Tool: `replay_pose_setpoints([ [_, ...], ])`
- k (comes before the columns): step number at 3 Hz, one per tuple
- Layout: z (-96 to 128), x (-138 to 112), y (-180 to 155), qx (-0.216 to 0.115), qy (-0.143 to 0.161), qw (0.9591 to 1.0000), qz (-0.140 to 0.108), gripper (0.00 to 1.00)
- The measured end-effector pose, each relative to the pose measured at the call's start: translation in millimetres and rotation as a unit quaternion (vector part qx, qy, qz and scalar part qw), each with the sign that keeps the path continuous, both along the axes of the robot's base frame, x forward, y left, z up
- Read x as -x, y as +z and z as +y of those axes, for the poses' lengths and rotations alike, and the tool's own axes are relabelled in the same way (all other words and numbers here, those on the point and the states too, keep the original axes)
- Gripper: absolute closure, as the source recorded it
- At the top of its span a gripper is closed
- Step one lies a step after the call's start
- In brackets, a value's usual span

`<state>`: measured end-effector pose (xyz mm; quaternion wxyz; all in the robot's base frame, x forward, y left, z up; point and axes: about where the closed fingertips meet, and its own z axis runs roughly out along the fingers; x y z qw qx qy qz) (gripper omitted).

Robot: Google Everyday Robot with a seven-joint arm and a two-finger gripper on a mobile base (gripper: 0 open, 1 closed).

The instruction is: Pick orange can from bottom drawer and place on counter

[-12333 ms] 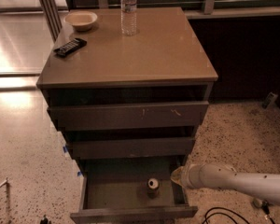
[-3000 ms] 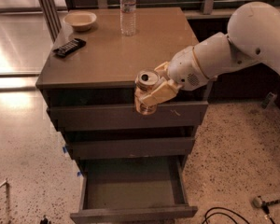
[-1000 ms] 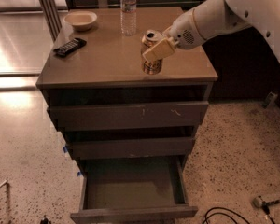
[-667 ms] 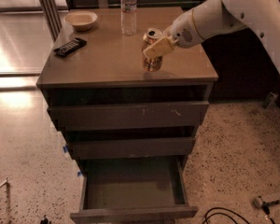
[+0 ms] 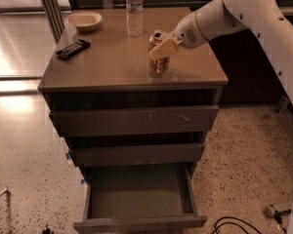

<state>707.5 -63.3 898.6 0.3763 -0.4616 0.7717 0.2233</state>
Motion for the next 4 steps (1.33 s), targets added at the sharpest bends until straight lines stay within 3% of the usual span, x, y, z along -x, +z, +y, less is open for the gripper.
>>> replay_pose_setpoints([
  [2,0.5,-13.9,-18.6,0.000,-0.010,0.9992,0.039,1.00],
  [3,3.2,-16.5,-27.8,-0.008,-0.006,0.9989,0.046,1.00],
  [4,3.2,-16.5,-27.8,-0.008,-0.006,0.9989,0.046,0.81],
])
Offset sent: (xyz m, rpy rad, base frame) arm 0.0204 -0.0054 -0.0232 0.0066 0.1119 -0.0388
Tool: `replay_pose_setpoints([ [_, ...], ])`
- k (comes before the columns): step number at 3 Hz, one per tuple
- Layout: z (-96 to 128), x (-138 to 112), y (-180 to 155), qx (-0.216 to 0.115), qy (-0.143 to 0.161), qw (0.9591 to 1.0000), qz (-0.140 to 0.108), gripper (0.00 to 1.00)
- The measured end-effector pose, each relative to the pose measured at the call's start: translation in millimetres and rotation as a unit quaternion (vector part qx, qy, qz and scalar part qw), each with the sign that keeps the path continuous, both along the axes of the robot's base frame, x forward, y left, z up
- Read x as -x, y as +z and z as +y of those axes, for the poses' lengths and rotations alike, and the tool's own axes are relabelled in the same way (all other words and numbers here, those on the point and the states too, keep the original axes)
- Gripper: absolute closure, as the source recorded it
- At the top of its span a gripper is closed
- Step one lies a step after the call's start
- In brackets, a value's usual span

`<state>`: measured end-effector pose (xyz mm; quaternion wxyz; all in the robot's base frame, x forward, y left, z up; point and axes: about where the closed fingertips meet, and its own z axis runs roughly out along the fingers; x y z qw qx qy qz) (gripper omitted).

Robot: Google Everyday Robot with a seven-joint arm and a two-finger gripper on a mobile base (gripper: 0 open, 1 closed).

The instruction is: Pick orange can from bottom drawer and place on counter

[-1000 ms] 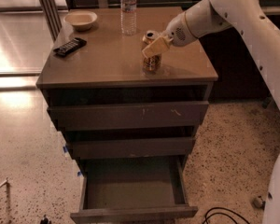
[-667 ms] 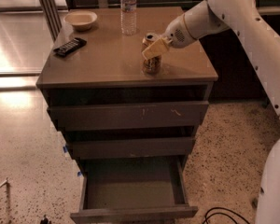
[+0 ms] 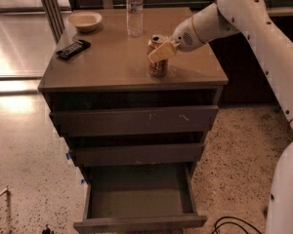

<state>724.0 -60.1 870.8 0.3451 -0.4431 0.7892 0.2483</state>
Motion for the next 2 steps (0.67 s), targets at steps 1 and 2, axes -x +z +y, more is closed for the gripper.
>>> replay_pose_setpoints([
  [1,0.1,0.0,-0.1,0.000,0.000,1.0000,0.000,0.58],
  [2,0.1,0.0,-0.1,0.000,0.000,1.0000,0.000,0.35],
])
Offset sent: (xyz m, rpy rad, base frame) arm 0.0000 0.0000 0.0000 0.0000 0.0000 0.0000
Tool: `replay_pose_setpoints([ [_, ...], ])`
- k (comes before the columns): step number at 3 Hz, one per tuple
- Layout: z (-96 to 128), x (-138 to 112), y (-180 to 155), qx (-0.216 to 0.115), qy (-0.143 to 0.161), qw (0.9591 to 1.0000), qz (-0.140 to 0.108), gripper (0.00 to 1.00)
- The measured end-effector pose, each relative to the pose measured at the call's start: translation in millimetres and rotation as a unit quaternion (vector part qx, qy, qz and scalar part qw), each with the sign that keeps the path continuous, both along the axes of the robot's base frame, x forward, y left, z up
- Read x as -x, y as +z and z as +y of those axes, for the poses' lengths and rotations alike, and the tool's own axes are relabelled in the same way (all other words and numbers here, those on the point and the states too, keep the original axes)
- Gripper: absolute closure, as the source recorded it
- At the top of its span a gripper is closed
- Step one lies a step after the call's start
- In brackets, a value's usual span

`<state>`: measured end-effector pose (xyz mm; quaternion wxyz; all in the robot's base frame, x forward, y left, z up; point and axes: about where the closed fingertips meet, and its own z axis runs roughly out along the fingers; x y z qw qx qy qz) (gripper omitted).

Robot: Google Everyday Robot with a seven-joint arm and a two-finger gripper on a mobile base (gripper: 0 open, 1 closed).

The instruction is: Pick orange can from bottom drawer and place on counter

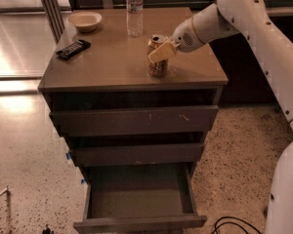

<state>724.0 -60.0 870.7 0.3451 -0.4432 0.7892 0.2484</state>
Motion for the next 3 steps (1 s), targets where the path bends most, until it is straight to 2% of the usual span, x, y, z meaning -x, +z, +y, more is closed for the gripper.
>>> replay_pose_setpoints([
  [1,0.1,0.0,-0.1,0.000,0.000,1.0000,0.000,0.11],
  [2,0.1,0.0,-0.1,0.000,0.000,1.0000,0.000,0.00],
  [3,0.1,0.0,-0.1,0.000,0.000,1.0000,0.000,0.00],
])
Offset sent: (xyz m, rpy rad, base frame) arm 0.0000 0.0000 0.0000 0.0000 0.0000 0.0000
